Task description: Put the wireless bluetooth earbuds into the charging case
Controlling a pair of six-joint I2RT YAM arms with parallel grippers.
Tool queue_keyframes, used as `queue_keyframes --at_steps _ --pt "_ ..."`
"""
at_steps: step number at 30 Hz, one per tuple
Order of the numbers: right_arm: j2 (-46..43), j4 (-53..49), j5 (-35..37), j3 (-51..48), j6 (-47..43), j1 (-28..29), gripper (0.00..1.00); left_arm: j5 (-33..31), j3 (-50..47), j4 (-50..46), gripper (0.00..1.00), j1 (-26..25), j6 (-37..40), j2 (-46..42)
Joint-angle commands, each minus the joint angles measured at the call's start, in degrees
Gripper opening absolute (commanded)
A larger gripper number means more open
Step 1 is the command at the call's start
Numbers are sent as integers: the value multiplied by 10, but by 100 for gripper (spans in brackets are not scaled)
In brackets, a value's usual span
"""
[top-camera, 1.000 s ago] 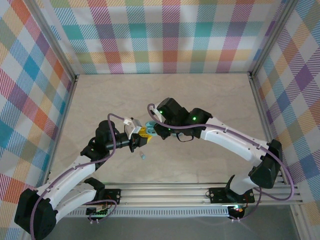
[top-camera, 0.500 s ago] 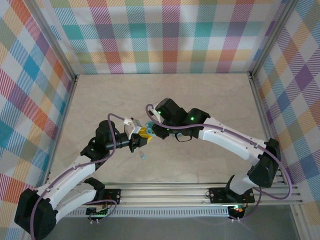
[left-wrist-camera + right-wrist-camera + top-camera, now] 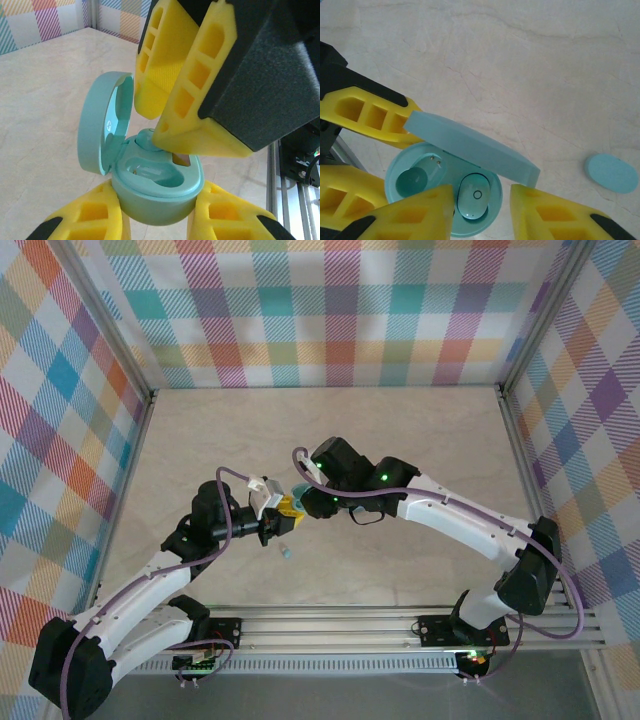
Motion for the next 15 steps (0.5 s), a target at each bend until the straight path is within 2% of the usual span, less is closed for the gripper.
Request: queue_keyframes --at_steps 1,10,15 --pt "-18 -2 -20 6 17 6 37 6 15 21 5 -8 -6 -10" --pt "-77 5 -8 17 35 1 42 -3 12 31 6 -8 -22 -13" --pt "-118 28 -20 -22 78 -29 45 -47 24 -5 5 -8 -27 -18"
